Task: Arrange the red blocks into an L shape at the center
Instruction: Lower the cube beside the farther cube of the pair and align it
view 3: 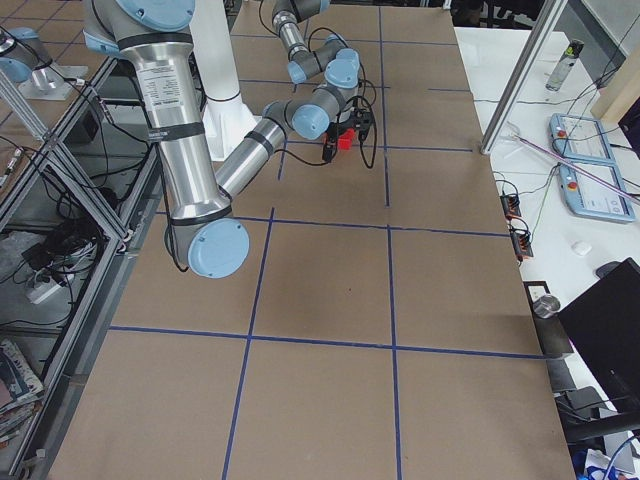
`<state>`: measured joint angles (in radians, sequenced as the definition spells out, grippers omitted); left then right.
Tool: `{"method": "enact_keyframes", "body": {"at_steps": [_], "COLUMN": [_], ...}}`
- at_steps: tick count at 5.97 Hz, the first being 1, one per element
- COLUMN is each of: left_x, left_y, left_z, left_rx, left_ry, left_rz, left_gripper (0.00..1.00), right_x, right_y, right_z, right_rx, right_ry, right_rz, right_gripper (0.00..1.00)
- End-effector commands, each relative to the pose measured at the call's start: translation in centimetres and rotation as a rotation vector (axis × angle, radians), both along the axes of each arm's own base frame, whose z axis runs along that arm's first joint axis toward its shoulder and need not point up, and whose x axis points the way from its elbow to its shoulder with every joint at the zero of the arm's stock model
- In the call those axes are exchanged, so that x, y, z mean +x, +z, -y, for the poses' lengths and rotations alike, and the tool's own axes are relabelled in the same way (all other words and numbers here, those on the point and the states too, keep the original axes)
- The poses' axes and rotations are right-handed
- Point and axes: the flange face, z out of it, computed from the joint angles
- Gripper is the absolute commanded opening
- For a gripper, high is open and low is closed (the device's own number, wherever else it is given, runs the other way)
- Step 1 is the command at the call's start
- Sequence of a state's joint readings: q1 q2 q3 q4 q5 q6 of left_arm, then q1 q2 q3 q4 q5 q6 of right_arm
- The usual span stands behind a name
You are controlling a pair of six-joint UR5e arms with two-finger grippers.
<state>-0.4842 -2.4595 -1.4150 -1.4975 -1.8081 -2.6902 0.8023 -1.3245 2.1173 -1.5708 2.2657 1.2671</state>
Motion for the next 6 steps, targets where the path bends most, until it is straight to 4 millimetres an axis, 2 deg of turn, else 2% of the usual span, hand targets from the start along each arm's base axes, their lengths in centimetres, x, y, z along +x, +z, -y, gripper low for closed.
{"method": "enact_keyframes", "body": {"at_steps": [1, 5, 6], "left_x": [0.25, 0.19, 0.27], "left_y": [0.04, -0.10, -0.25], "left_z": [-0.42, -0.32, -0.40], "left_rx": [-0.013, -0.012, -0.008], "left_ry": [0.016, 0.015, 0.013], "left_rz": [-0.006, -0.008, -0.017], "left_gripper": [0.06, 0.09, 0.37], "right_x": [-0.03, -0.04, -0.01], "right_y": [0.12, 0.11, 0.05], "right_z": [0.03, 0.02, -0.01], "right_rx": [-0.002, -0.003, -0.002], "right_ry": [0.000, -0.001, -0.001], "right_rz": [-0.002, -0.001, 0.000], "right_gripper": [1.00, 1.00, 1.00]}}
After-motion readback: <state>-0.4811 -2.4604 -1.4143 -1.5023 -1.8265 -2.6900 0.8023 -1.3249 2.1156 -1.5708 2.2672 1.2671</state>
